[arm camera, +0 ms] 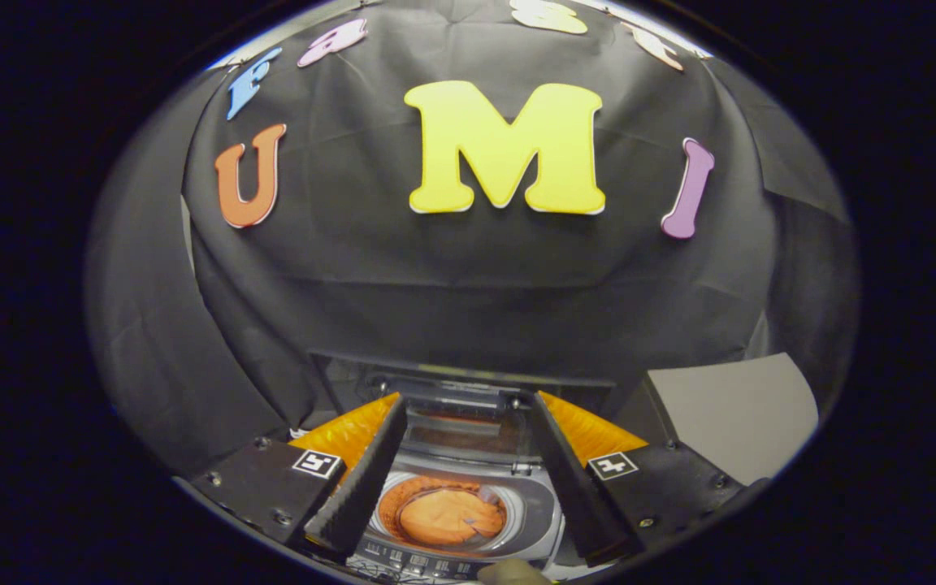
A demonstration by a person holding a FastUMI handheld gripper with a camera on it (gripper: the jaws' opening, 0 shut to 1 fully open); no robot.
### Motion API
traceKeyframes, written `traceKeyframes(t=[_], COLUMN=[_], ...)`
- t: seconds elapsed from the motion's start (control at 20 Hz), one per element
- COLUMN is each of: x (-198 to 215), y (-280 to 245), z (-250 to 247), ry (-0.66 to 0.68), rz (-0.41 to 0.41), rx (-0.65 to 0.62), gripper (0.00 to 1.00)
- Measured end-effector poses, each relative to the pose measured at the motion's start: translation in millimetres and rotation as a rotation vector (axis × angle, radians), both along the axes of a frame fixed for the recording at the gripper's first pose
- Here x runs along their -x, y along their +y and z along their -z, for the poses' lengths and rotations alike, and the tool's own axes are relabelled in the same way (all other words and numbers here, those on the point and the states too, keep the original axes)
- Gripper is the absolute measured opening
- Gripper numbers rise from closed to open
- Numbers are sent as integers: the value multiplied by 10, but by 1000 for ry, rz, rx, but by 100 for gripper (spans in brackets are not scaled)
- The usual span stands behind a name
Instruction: Put the clothes into the washing machine and then close the washing machine lid.
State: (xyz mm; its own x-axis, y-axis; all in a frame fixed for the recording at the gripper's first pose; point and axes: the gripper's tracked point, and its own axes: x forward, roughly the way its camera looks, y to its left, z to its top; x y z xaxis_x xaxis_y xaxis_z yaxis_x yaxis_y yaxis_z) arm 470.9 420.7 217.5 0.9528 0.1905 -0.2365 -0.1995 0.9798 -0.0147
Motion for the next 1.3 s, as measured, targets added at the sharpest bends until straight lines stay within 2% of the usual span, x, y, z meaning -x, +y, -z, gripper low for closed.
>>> traceKeyframes(t=[0.25, 0.5, 0.95, 1.15, 1.3], x=[-251, -566, -1170, -1276, -1314], y=[81, 151, 379, 401, 416], z=[-259, -259, 197, 475, 467], ry=[-1, 24, 152, 225, 189], rz=[24, 52, 106, 136, 141], rx=[-23, -11, -17, -24, -29], gripper=[96, 96, 96, 96, 96])
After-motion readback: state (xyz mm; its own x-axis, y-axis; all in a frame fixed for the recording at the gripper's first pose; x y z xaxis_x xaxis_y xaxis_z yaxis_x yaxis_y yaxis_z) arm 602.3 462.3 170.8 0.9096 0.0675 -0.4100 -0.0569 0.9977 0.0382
